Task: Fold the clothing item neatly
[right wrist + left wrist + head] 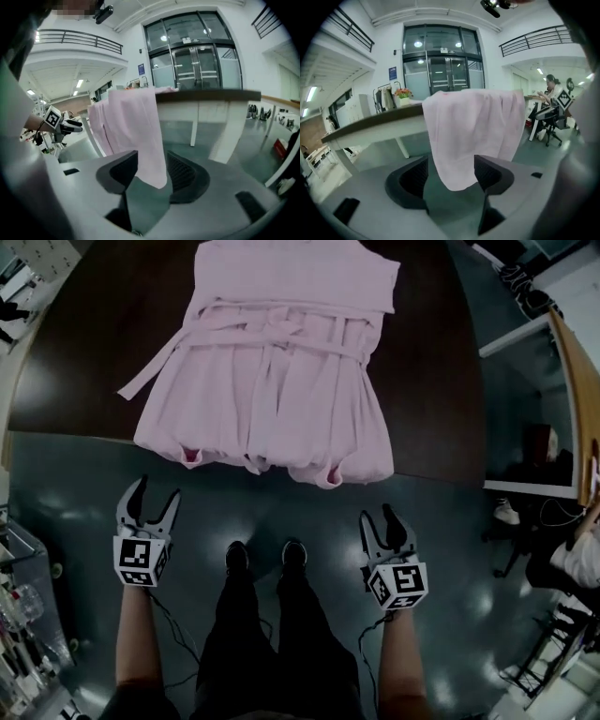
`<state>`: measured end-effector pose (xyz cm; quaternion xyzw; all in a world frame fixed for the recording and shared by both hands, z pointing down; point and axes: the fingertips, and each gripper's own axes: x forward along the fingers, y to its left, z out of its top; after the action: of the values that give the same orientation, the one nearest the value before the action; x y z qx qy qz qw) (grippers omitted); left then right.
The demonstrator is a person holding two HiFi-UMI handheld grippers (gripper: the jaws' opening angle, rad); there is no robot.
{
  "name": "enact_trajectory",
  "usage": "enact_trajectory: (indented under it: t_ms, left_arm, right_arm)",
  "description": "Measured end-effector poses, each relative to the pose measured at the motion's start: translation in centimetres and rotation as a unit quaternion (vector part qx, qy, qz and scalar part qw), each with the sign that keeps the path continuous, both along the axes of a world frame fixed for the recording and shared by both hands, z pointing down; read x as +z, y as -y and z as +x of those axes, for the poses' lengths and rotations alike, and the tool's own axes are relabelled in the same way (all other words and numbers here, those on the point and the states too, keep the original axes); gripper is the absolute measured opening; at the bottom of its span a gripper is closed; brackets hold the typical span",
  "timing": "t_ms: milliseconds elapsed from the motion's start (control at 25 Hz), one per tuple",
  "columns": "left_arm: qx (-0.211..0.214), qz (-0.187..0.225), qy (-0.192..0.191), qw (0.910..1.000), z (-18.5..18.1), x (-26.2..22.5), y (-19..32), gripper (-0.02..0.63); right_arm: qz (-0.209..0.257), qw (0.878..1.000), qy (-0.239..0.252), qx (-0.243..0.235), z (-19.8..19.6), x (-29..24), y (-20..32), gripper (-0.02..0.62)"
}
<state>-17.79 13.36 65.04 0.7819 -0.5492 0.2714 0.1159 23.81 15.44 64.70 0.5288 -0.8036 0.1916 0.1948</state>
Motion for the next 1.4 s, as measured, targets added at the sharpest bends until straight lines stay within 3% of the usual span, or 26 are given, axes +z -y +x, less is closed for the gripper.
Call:
enact_trajectory:
  t_ms: [200,320,440,600,640,680,720,760,800,960,1120,1280,1400]
  left_arm:
    - [0.027,-0.039,-0.005,0.9989,-3.5,13.1,2.0,0.305]
    - [0.039,-0.044,-0.031,0.9978,-4.1,19.2,3.3,0.305]
    - [0.066,-0.015,-0.069,0.9953,-2.6,20.9,5.6,0.304]
    - [0.131,-0.038,-0.059,0.9889,1.0,23.3,7.1,0.299]
    - [0.131,-0.044,-0.059,0.9886,1.3,23.5,7.2,0.245]
    - [0.127,-0.046,-0.058,0.9891,1.3,23.4,7.1,0.118]
    - [0.125,-0.045,-0.056,0.9896,1.3,23.0,6.7,0.017]
    - [0.127,-0.044,-0.058,0.9893,1.3,22.4,6.1,0.017]
    - [0.131,-0.047,-0.064,0.9881,1.4,21.7,5.2,0.017]
    - [0.134,-0.048,-0.080,0.9866,0.5,17.2,0.9,0.017]
    - [0.146,-0.041,-0.104,0.9829,-0.2,8.4,-5.0,0.016]
    - [0.193,-0.014,-0.163,0.9675,-0.1,-3.7,-9.5,0.017]
    - [0.213,-0.002,-0.198,0.9567,-0.7,-11.6,-10.2,0.016]
  right_arm:
    - [-0.023,0.999,0.040,0.010,-1.3,11.8,1.5,0.313]
    - [-0.001,0.999,0.036,-0.015,-3.1,16.3,3.8,0.322]
    - [0.027,0.999,0.009,-0.032,-4.7,18.4,6.5,0.321]
    - [0.011,0.999,-0.011,-0.029,-5.9,21.2,7.3,0.319]
    - [0.004,1.000,-0.011,-0.023,-6.0,21.6,7.0,0.314]
    - [-0.001,1.000,-0.017,-0.015,-6.0,21.6,6.4,0.274]
    - [-0.003,1.000,-0.028,-0.007,-5.9,21.4,5.8,0.169]
    - [-0.005,0.999,-0.041,0.000,-5.7,21.1,5.0,0.051]
    - [-0.007,0.999,-0.053,0.005,-5.6,20.6,4.2,0.002]
    - [-0.030,0.998,-0.056,0.022,-5.5,17.3,0.5,0.002]
    - [-0.040,0.997,-0.066,0.017,-6.7,10.6,-4.4,0.002]
    - [-0.040,0.998,-0.053,-0.005,-8.3,0.3,-8.4,0.002]
    - [-0.006,0.999,-0.034,-0.007,-9.4,-8.5,-8.5,0.002]
